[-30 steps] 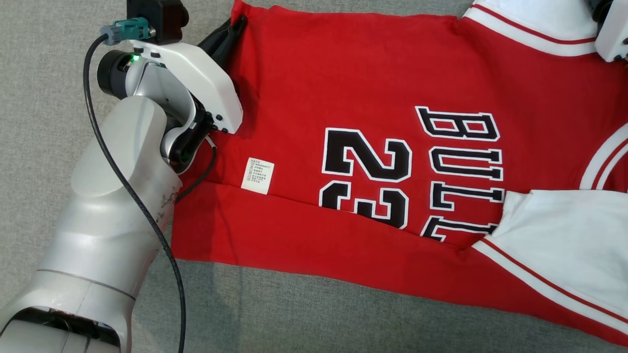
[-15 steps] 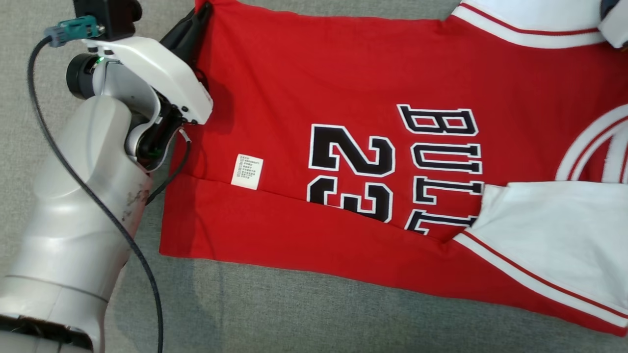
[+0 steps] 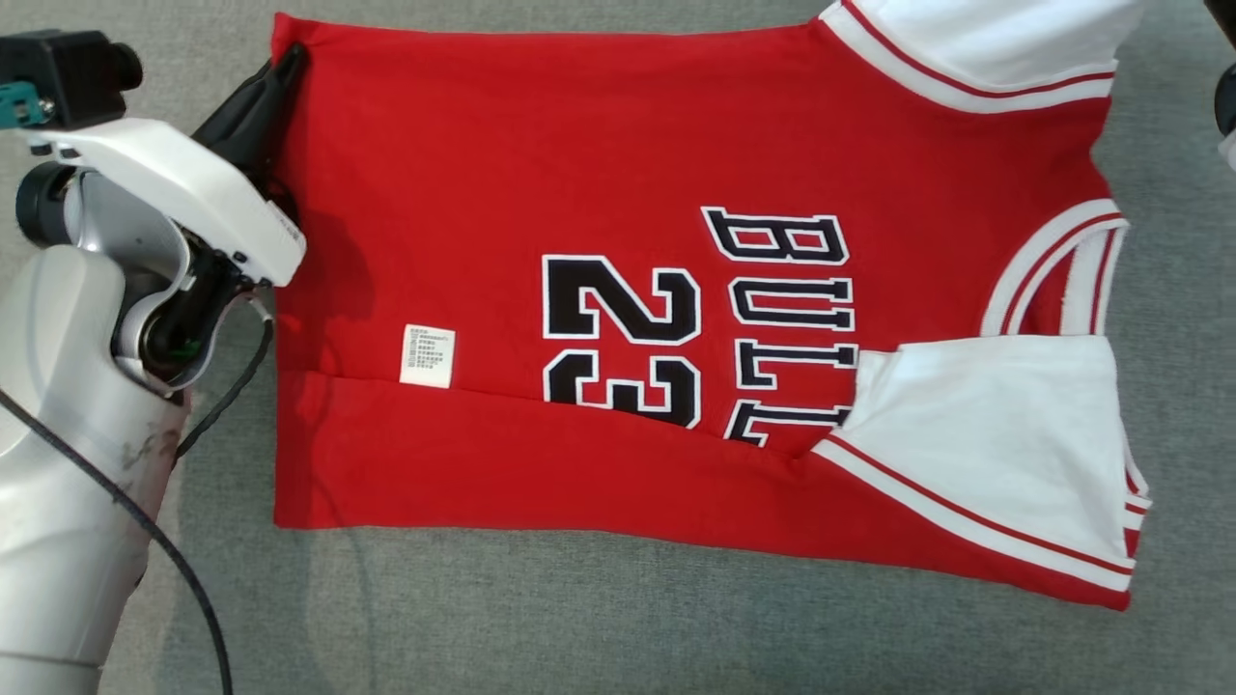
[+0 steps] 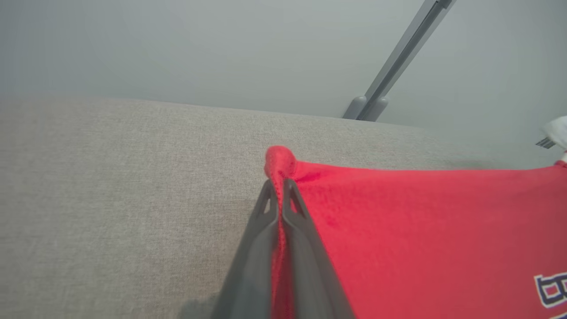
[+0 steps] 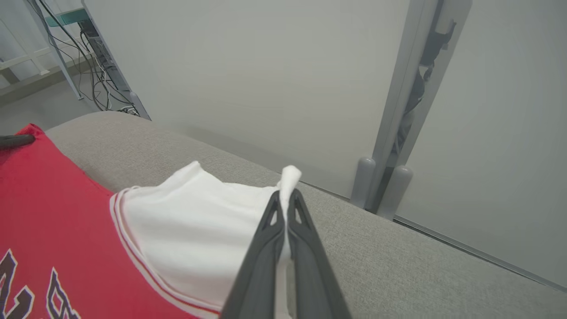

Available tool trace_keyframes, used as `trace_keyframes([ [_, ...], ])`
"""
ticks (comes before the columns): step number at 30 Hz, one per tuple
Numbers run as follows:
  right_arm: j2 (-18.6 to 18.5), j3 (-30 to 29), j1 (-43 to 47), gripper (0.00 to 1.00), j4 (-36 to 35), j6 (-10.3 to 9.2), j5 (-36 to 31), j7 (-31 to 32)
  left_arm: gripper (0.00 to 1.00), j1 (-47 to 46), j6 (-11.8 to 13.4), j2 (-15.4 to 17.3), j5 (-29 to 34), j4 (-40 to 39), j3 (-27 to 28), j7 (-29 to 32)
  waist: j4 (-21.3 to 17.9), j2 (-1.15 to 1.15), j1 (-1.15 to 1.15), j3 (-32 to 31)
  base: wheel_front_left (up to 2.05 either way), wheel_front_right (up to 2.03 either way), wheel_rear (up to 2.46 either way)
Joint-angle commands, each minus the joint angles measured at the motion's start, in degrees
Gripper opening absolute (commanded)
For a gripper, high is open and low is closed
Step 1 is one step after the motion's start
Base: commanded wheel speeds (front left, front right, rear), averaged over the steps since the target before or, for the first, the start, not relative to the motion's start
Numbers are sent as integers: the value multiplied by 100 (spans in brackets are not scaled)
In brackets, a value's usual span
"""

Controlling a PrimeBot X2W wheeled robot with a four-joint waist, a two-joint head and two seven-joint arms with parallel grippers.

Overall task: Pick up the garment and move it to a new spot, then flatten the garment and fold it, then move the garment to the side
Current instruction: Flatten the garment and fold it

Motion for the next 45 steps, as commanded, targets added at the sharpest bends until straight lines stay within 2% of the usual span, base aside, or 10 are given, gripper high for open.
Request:
trace_keyframes([
  [1, -74, -2, 84, 0, -95, 0, 84, -64, 0, 116, 84, 117, -52, -158, 64, 66, -79, 0, 0, -55, 0, 0, 0],
  [9, -332, 87, 554, 0, -940, 0, 321, -350, 0, 834, 359, 484, -232, -1047, 142, 421, -322, 0, 0, -212, 0, 0, 0],
  [18, -658, -13, 2255, 0, -1961, 0, 637, -733, 0, 2492, 891, 1012, -643, -2363, 523, 571, -630, 0, 0, -403, 0, 0, 0],
  [31, 101, -897, 4542, 0, -2179, 0, 395, -938, 0, 3507, 1168, 1010, -1095, -2588, 827, 525, -858, 0, 0, -477, 0, 0, 0],
  [32, 215, -968, 4643, 20, -2152, 0, 380, -939, 38, 3502, 1188, 991, -1106, -2540, 844, 500, -874, 0, 0, -485, 0, 0, 0],
  [33, 293, -1033, 4734, 42, -2119, 0, 317, -929, 92, 3497, 1202, 966, -1115, -2507, 873, 437, -883, 0, 0, -496, 0, 0, 0],
  [34, 358, -1120, 4809, 100, -2063, 0, 259, -926, 100, 3511, 1219, 945, -1124, -2478, 916, 361, -894, 0, 0, -512, 0, 0, 0],
  [38, 694, -1781, 5132, 100, -1907, 0, -85, -950, 100, 3605, 1301, 779, -1007, -2464, 1127, -190, -931, 0, 0, -604, 0, 0, 0],
  [43, 1520, -3707, 5692, 100, -1825, 0, -1123, -953, 100, 3724, 1556, 515, -675, -2734, 1367, -1120, -956, 0, 0, -745, 0, 0, 0],
  [45, 1714, -4090, 5809, 100, -1870, 0, -1420, -952, 100, 3704, 1639, 424, -582, -2810, 1452, -1378, -948, 0, 0, -774, 0, 0, 0],
])
